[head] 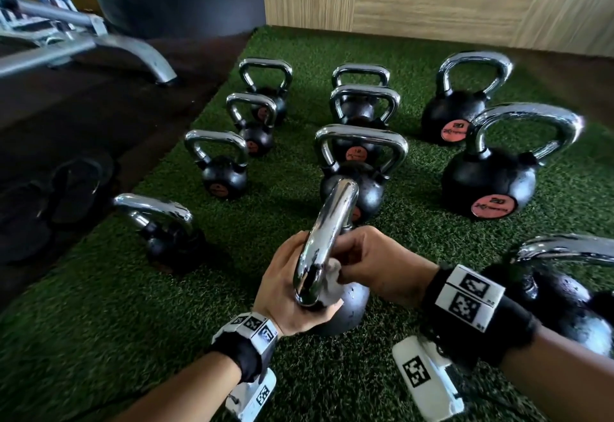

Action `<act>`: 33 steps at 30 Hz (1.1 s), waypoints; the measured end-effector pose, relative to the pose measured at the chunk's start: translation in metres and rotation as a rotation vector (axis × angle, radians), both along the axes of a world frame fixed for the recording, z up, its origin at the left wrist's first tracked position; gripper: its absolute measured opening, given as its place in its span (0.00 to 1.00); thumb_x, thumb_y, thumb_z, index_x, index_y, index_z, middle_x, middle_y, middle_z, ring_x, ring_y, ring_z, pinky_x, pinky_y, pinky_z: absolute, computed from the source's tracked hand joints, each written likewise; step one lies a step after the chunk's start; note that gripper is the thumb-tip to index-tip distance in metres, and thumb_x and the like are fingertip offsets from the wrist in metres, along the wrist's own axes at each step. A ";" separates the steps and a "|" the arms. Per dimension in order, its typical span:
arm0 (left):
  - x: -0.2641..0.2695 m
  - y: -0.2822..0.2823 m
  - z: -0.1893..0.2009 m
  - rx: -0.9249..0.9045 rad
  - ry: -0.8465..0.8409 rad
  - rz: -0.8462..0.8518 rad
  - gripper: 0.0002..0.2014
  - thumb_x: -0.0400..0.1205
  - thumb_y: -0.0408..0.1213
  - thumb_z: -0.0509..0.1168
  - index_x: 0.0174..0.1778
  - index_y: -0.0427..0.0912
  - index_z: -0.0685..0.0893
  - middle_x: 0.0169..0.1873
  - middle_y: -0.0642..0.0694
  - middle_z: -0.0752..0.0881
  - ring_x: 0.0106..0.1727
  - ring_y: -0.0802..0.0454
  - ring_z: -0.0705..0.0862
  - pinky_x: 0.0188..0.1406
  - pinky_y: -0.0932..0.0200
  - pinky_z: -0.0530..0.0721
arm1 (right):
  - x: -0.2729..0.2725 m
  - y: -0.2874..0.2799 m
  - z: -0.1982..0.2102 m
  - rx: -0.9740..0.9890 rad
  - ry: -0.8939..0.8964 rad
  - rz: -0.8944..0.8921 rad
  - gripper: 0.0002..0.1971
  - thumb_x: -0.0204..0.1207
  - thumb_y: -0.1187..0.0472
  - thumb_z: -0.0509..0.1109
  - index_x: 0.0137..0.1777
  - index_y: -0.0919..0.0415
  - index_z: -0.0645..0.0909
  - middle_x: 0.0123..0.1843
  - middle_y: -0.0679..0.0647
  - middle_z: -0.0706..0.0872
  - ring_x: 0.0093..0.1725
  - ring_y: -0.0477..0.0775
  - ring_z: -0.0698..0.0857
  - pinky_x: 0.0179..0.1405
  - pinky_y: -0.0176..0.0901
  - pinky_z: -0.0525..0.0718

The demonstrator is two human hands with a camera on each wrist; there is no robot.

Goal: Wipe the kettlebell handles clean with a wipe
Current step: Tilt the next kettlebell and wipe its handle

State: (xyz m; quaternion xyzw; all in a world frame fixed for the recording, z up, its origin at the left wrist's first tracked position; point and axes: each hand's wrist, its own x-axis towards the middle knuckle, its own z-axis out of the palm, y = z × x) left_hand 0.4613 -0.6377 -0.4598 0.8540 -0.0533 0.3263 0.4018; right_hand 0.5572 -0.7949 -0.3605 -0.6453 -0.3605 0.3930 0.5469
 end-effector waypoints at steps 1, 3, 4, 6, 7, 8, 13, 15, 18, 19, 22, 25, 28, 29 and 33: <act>0.003 -0.001 0.000 0.015 -0.001 -0.014 0.40 0.71 0.60 0.74 0.78 0.74 0.64 0.69 0.63 0.80 0.68 0.38 0.85 0.71 0.42 0.81 | -0.002 0.001 -0.002 0.037 0.093 -0.046 0.12 0.75 0.80 0.71 0.58 0.77 0.86 0.57 0.71 0.90 0.58 0.74 0.89 0.65 0.65 0.86; 0.005 -0.001 0.002 0.014 -0.022 -0.031 0.38 0.73 0.61 0.74 0.79 0.72 0.66 0.70 0.52 0.82 0.70 0.37 0.84 0.70 0.37 0.82 | -0.002 0.005 -0.006 0.128 0.311 -0.186 0.12 0.74 0.80 0.68 0.56 0.76 0.86 0.53 0.71 0.91 0.48 0.65 0.91 0.55 0.55 0.91; 0.007 -0.002 0.002 -0.013 -0.038 -0.045 0.40 0.72 0.57 0.75 0.79 0.73 0.66 0.71 0.51 0.83 0.71 0.36 0.84 0.70 0.34 0.82 | -0.002 0.007 -0.008 0.182 0.417 -0.259 0.12 0.74 0.79 0.67 0.54 0.74 0.87 0.50 0.69 0.92 0.43 0.60 0.92 0.49 0.49 0.93; 0.006 -0.004 0.003 -0.014 -0.058 -0.053 0.42 0.69 0.54 0.77 0.79 0.72 0.67 0.71 0.54 0.84 0.71 0.35 0.84 0.71 0.32 0.81 | -0.002 0.009 -0.010 0.255 0.525 -0.356 0.12 0.73 0.80 0.66 0.50 0.71 0.89 0.47 0.68 0.92 0.39 0.56 0.92 0.44 0.46 0.93; 0.005 -0.003 0.003 -0.024 -0.045 -0.064 0.42 0.68 0.54 0.77 0.79 0.69 0.68 0.71 0.54 0.84 0.71 0.36 0.84 0.71 0.32 0.81 | -0.004 0.010 -0.010 0.264 0.532 -0.378 0.11 0.72 0.79 0.68 0.48 0.70 0.90 0.46 0.68 0.92 0.38 0.57 0.93 0.43 0.46 0.94; 0.005 -0.002 0.001 -0.035 -0.024 -0.066 0.41 0.68 0.55 0.77 0.78 0.64 0.70 0.71 0.51 0.84 0.72 0.35 0.83 0.71 0.33 0.81 | -0.005 0.010 -0.010 0.264 0.519 -0.395 0.10 0.69 0.77 0.71 0.46 0.69 0.90 0.46 0.68 0.92 0.38 0.58 0.93 0.43 0.47 0.94; 0.007 0.004 -0.008 -0.031 0.042 -0.028 0.44 0.66 0.58 0.78 0.78 0.54 0.70 0.72 0.45 0.82 0.74 0.41 0.82 0.77 0.45 0.79 | 0.004 0.018 -0.007 0.258 0.393 -0.639 0.09 0.64 0.76 0.77 0.40 0.64 0.89 0.48 0.70 0.91 0.42 0.64 0.90 0.48 0.56 0.92; 0.007 0.004 -0.011 0.007 0.025 0.006 0.45 0.65 0.60 0.77 0.78 0.58 0.67 0.72 0.52 0.79 0.74 0.44 0.82 0.79 0.58 0.75 | 0.005 0.020 -0.007 0.265 0.309 -0.699 0.16 0.68 0.80 0.77 0.32 0.56 0.89 0.41 0.67 0.92 0.37 0.61 0.91 0.40 0.50 0.94; 0.009 0.004 -0.017 0.068 0.021 0.037 0.46 0.65 0.62 0.76 0.78 0.56 0.65 0.72 0.52 0.77 0.74 0.48 0.80 0.80 0.65 0.70 | -0.001 0.019 -0.008 0.233 0.115 -0.749 0.16 0.68 0.77 0.80 0.30 0.54 0.88 0.37 0.62 0.92 0.37 0.58 0.92 0.37 0.43 0.91; 0.009 0.004 -0.019 0.081 0.016 0.047 0.47 0.65 0.62 0.76 0.78 0.55 0.64 0.72 0.52 0.77 0.75 0.51 0.78 0.81 0.66 0.68 | -0.001 0.020 -0.008 0.206 0.045 -0.781 0.15 0.66 0.76 0.81 0.30 0.54 0.88 0.35 0.59 0.92 0.34 0.54 0.91 0.35 0.41 0.90; 0.010 0.005 -0.022 0.116 0.014 0.053 0.47 0.66 0.65 0.74 0.79 0.53 0.63 0.73 0.51 0.76 0.79 0.62 0.70 0.82 0.68 0.63 | 0.006 0.025 -0.005 0.123 -0.062 -0.903 0.10 0.64 0.72 0.83 0.32 0.58 0.88 0.31 0.54 0.91 0.28 0.48 0.90 0.29 0.41 0.89; 0.010 0.007 -0.026 0.095 0.030 0.044 0.47 0.68 0.66 0.74 0.80 0.51 0.65 0.74 0.53 0.75 0.81 0.60 0.70 0.82 0.65 0.65 | 0.013 0.030 -0.005 0.062 -0.074 -0.979 0.08 0.64 0.69 0.83 0.33 0.58 0.88 0.31 0.54 0.92 0.27 0.49 0.90 0.30 0.45 0.90; 0.012 0.008 -0.029 0.147 0.080 0.048 0.48 0.70 0.67 0.73 0.79 0.37 0.75 0.76 0.45 0.78 0.82 0.54 0.70 0.84 0.60 0.65 | 0.013 0.034 -0.006 0.017 -0.118 -1.014 0.06 0.64 0.67 0.82 0.33 0.58 0.88 0.28 0.51 0.91 0.23 0.45 0.89 0.26 0.41 0.88; 0.012 0.008 -0.029 0.168 0.094 0.055 0.48 0.70 0.67 0.73 0.77 0.34 0.77 0.75 0.43 0.79 0.83 0.54 0.69 0.85 0.60 0.64 | 0.013 0.036 -0.006 0.001 -0.136 -1.028 0.06 0.65 0.67 0.81 0.33 0.58 0.87 0.26 0.49 0.90 0.22 0.44 0.88 0.24 0.39 0.87; 0.011 0.007 -0.026 0.162 0.101 0.057 0.46 0.72 0.68 0.71 0.76 0.33 0.79 0.75 0.43 0.79 0.83 0.53 0.69 0.85 0.61 0.63 | 0.017 0.046 -0.004 -0.077 -0.157 -1.098 0.09 0.66 0.69 0.79 0.30 0.57 0.86 0.18 0.41 0.85 0.15 0.38 0.82 0.16 0.33 0.81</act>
